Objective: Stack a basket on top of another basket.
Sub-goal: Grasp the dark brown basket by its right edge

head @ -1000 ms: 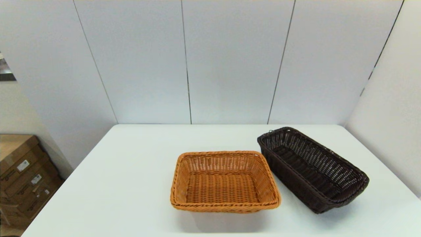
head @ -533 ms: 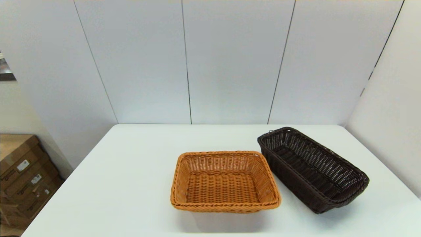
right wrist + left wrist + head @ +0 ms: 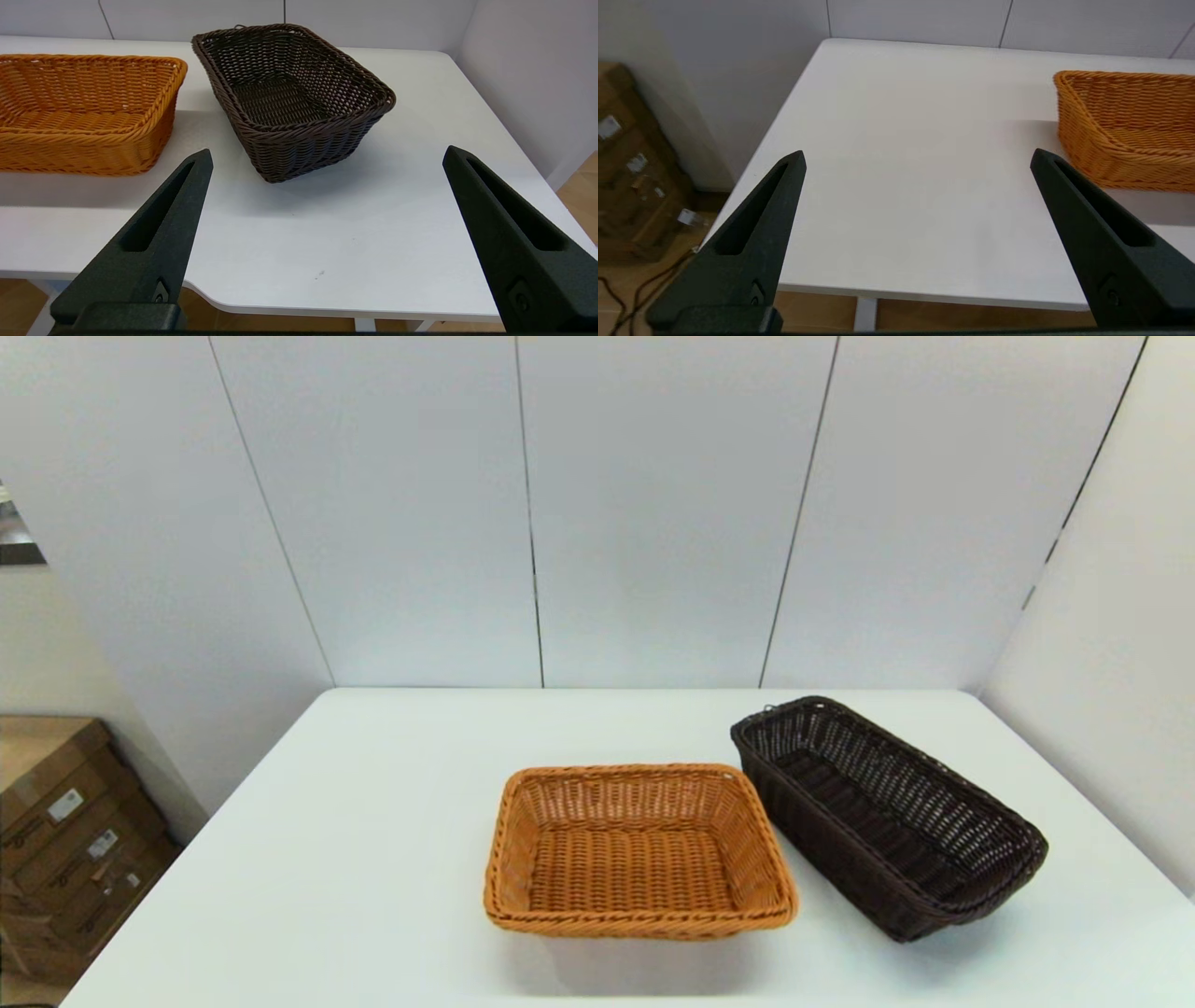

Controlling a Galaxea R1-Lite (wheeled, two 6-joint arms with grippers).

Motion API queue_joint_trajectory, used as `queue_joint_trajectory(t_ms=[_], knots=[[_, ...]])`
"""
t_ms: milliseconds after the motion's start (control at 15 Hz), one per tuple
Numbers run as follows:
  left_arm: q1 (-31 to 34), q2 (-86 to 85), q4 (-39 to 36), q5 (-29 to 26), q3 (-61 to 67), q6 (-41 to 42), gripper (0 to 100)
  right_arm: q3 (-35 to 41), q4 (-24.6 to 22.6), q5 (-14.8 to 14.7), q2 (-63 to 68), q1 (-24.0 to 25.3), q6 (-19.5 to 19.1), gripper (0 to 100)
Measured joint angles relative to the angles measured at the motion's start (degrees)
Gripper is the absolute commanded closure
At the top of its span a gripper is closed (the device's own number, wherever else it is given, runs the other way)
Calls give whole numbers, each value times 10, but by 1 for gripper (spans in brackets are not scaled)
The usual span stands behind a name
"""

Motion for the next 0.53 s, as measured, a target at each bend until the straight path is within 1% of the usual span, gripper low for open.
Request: queue_joint_trajectory(t_ms=[67, 133, 267, 400, 533], knots=[[0, 0, -20, 0, 6, 6, 0, -4, 1, -2, 0, 0, -5, 0], [0, 0, -24, 0, 10, 7, 0, -20, 8, -5, 0, 0, -7, 0], [0, 0, -26, 1, 14, 4, 0, -73, 38, -11, 11, -1, -8, 0], [0, 0, -27, 0, 14, -1, 0, -138, 80, -14, 57, -3, -8, 0], [0, 0, -27, 0, 14, -7, 0, -196, 100, -14, 130, -18, -6, 0]])
